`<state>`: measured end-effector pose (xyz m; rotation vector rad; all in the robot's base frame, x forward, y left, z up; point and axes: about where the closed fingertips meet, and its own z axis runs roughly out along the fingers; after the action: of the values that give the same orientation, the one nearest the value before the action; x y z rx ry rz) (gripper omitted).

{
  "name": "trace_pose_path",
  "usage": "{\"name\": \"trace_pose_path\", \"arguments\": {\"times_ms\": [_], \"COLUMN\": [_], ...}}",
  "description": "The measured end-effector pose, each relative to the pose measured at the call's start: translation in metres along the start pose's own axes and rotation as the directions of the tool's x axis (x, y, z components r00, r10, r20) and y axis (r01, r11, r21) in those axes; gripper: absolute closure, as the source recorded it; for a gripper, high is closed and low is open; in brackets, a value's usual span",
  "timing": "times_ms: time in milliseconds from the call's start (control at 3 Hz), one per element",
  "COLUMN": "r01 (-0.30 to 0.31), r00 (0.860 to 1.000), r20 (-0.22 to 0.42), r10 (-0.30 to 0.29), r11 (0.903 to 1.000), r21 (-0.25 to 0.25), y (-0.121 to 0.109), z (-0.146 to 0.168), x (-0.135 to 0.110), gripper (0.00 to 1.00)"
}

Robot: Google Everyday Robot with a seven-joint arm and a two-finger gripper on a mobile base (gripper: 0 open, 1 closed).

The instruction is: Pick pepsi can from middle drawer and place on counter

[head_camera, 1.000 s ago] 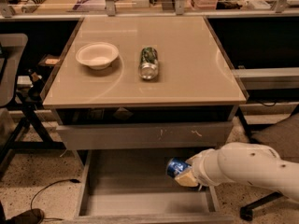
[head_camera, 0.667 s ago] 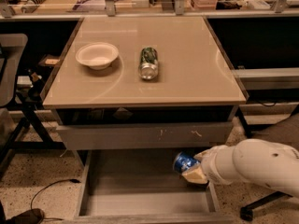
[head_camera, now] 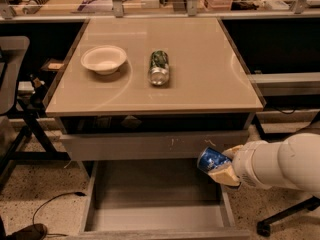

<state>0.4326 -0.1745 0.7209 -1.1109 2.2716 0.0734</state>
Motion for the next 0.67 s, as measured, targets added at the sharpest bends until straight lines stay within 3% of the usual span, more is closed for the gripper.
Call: {"name": "trace_pose_path", "arguments": {"times_ms": [333, 667], "r01": [0.0, 0.017], "r00": [1.0, 0.999], "r20": [0.002, 0.034], "r10": [0.0, -0.018], "r11": [1.0, 0.9991], "r21": [0.002, 0.039], "y": [-0.001, -0.013], "z": [-0.001, -0.028], "x": [-0.001, -0.017], "gripper": [1.0, 1.0]}}
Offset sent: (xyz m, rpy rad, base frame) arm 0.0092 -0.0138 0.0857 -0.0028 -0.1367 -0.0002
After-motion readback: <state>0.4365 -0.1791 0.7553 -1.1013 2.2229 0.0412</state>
